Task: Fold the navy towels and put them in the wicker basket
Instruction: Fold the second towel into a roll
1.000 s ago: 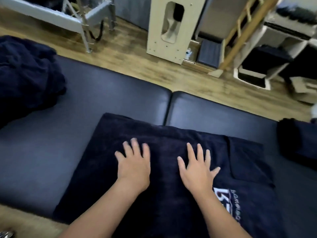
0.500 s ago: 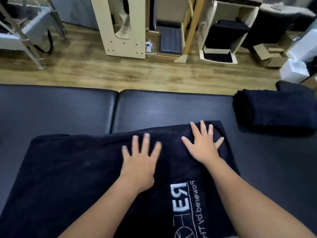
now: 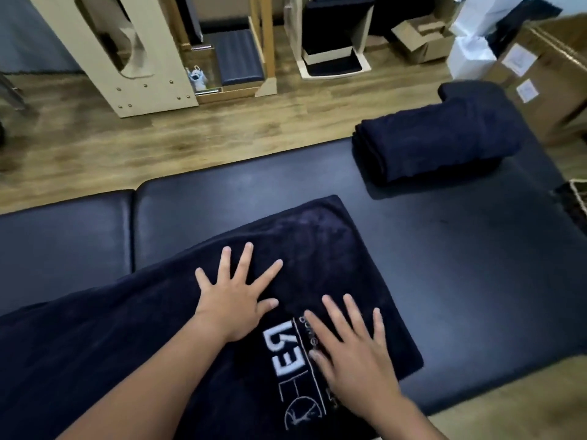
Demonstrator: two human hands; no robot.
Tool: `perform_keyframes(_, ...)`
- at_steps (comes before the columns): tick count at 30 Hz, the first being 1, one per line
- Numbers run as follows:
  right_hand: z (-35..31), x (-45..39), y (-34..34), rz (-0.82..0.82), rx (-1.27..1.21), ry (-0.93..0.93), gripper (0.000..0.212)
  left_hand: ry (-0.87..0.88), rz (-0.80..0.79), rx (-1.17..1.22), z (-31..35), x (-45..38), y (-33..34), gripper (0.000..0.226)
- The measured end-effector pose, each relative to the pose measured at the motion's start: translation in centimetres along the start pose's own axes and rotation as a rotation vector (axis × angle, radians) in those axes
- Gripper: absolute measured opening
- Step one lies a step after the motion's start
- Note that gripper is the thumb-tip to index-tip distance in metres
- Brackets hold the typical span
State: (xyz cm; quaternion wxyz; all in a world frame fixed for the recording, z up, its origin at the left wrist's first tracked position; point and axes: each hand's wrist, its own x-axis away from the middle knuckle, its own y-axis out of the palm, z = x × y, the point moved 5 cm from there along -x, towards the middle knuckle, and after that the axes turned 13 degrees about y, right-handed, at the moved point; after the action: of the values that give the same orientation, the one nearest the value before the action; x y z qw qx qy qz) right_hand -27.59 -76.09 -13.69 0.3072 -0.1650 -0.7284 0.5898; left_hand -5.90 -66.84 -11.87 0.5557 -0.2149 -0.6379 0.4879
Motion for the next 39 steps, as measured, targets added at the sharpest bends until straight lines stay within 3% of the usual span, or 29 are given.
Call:
perform_keyframes(4,0.5,0.5,-0.2,0.021,-0.008,0.213,0.058,0.086,0.026,0.128,-1.6,1.0,-0.7,0.072)
perform_keyframes(8,-4.3,1.6,-0.4,-0.061,-0.010,0.325,0.078,0.211,0.077,0.170,-3.9,4.4,0.0,0.074)
perform_keyframes(11,-9.3,3.3,-0.4,-0.007,-0.033,0.241,0.067,0.192,0.218,0.115,-5.0,8.1,2.2,0.063)
perform_keyframes(14,-14.7,5.8,0.3,-0.011,-0.040,0.109,0.073,0.154,0.376,0.081,-6.2,12.7,4.2,0.046)
perform_keyframes(18,-17.6,8.6,0.8,0.056,-0.077,0.029,0.063,0.105,0.418,0.074,-8.1,19.0,7.5,0.027)
perform_keyframes(22,-15.0,10.3,1.6,0.227,-0.157,0.031,0.038,0.152,0.405,0.073,-8.3,22.7,10.3,0.043)
perform_keyframes(26,-13.5,10.8,2.7,0.340,-0.091,-0.051,0.015,0.064,0.261,0.054,-8.1,23.6,12.7,0.067)
perform_keyframes(32,-11.6,9.7,2.1,0.231,-0.015,-0.205,0.011,0.051,0.291,0.029,-9.8,23.8,13.5,0.066)
perform_keyframes(35,-10.3,10.0,1.1,0.183,-0.032,-0.192,0.017,-0.014,0.235,-0.004,-10.4,24.0,13.9,0.066)
perform_keyframes(39,-13.9,11.7,0.8,0.209,-0.009,-0.324,0.015,0.091,0.365,-0.054,-7.9,24.5,12.6,0.062)
